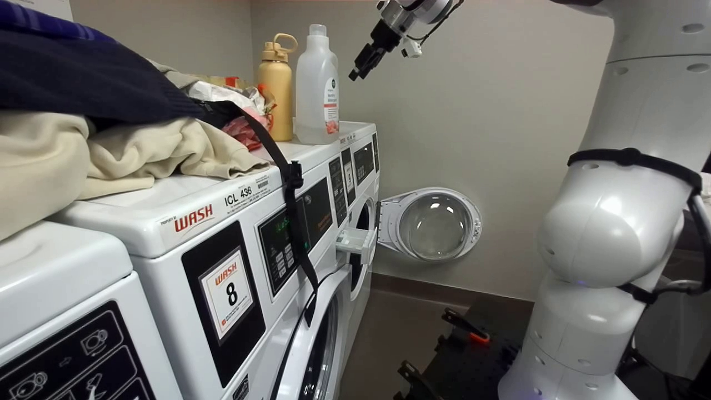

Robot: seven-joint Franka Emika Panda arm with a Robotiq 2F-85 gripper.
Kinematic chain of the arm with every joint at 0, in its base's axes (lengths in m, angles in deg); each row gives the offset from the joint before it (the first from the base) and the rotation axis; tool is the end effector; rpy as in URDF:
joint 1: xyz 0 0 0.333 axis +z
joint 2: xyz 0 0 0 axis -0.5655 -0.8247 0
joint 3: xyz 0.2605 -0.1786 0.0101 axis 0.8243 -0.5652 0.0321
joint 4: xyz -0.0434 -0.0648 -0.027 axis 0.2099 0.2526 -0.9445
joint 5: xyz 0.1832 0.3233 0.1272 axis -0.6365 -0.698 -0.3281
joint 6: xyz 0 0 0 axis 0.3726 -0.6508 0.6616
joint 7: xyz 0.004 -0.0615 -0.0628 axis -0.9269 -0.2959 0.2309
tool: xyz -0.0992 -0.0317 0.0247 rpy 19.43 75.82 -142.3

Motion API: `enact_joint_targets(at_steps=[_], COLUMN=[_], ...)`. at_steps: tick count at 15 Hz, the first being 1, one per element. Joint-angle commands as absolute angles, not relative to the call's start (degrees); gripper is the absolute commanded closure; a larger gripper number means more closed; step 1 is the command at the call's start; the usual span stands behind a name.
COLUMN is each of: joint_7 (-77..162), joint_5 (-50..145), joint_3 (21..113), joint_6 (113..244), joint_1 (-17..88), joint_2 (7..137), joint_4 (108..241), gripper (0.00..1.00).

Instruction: Tip the bottle over the soap chamber

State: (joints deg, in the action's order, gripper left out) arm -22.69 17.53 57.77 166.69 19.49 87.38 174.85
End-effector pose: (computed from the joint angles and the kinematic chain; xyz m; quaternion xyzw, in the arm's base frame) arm 0.5429 -0.2667 0.6593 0.9239 0.1943 0.3295 0.0129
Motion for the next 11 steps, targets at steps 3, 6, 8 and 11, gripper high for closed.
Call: enact_joint_targets(at_steps=[3,6,8,11], joint_7=[-19.32,-20.69,-20.88,-21.03], joint_5=[30.69,33.59,35.05,35.99], joint_3=[57.35,57.38,57.43,57.52], joint_6=[147.03,139.50,137.44,136.49], joint_1=[19.95,20.29,20.56,20.91], joint_2=[89.47,89.80,90.00,90.08], joint_4=[167.31,164.03,162.83,162.32], gripper=[0.00,0.00,0.00,0.00])
